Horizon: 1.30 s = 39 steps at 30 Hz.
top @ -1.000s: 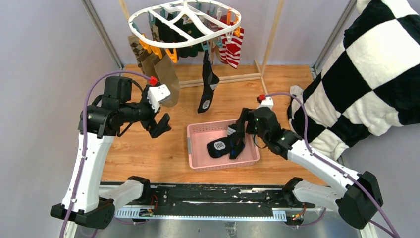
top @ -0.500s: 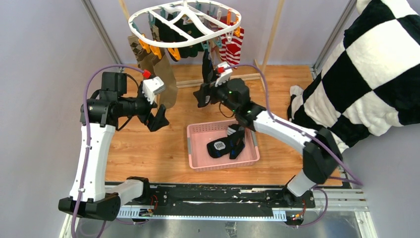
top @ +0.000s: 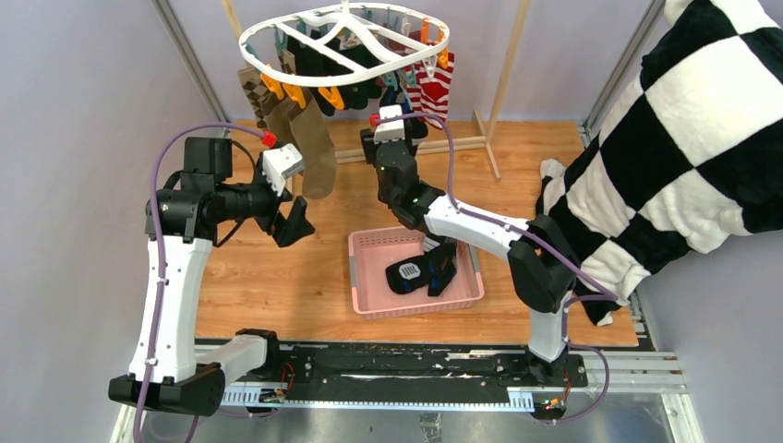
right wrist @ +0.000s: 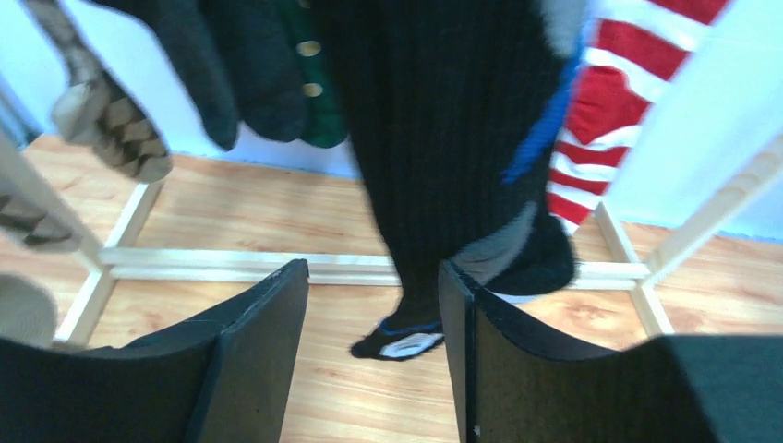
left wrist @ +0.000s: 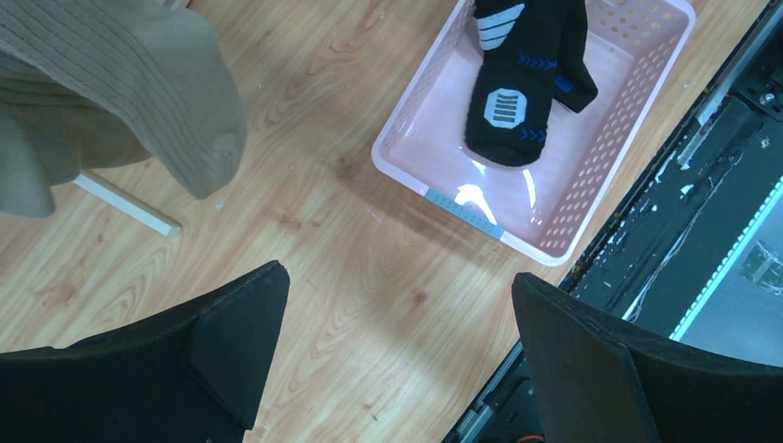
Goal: Remove the socks clipped to the hanger
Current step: Remove the sock from the hanger.
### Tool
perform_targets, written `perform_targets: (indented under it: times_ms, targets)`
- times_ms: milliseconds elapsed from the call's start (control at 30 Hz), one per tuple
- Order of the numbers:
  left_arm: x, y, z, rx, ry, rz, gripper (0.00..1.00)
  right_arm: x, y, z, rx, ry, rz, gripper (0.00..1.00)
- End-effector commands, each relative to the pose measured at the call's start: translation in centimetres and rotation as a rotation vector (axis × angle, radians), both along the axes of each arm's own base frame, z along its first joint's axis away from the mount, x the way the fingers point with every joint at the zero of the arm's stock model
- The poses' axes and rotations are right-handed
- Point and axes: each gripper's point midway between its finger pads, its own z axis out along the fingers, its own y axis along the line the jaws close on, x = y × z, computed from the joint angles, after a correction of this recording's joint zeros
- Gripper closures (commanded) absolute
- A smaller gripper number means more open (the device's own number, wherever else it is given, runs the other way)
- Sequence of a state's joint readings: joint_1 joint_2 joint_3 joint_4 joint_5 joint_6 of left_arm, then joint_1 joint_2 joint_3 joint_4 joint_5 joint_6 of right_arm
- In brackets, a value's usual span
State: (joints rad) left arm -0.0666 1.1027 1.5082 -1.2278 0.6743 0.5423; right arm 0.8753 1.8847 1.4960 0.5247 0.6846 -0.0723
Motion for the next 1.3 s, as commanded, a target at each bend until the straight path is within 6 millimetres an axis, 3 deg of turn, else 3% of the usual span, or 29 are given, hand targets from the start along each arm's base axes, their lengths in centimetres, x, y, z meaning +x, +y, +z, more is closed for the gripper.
perform_targets:
  times_ms: [0,67,167,233,333,500,567,733,867,1000,1267]
  targets:
    - [-0.4,-0.1,0.1,-0.013,-0.01,-0.005,0.0,-0.6,-2.7,2.0,0.069,-0.046,-0.139,0.48]
    - [-0.5,-0.2,0.0,-0.018,-0.005,-0.009,0.0,-1.1,-3.5,2.0,0.071,-0.049,-0.171,0.48]
    - [-0.5,-0.3,0.0,-0.027,0.0,-0.014,0.0,-2.8,-4.4,1.6,0.062,-0.041,-0.21,0.21]
    - [-0.5,-0.3,0.1,-0.028,-0.002,-0.017,0.0,-3.9,-4.7,0.9,0.077,-0.034,-0.2,0.09]
    - [-0.6,-0.4,0.1,-0.033,0.001,-0.023,0.0,-4.2,-4.8,-0.2,0.099,-0.019,-0.153,0.03]
    - [-0.5,-0.4,0.1,-0.032,0.001,-0.022,0.0,-1.6,-4.1,0.2,0.126,-0.005,-0.049,0.0]
    - [-0.5,-0.4,0.2,-0.031,-0.002,-0.019,0.0,-0.6,-3.9,0.4,0.157,0.009,-0.005,0.05]
    - [-0.6,-0.3,0.3,-0.027,-0.017,-0.02,0.0,-0.1,-3.2,1.5,0.275,0.01,0.16,0.42]
    - [-0.4,-0.5,0.1,-0.036,-0.003,-0.031,0.0,-3.2,-0.1,3.4,0.334,-0.002,0.447,0.72]
    - [-0.2,-0.7,0.2,-0.045,-0.002,-0.049,0.0,-7.4,1.1,5.3,0.396,0.017,0.658,0.98]
    - [-0.2,-1.4,0.8,-0.075,-0.009,-0.088,0.0,-14.3,1.9,7.4,0.549,0.099,0.965,1.0]
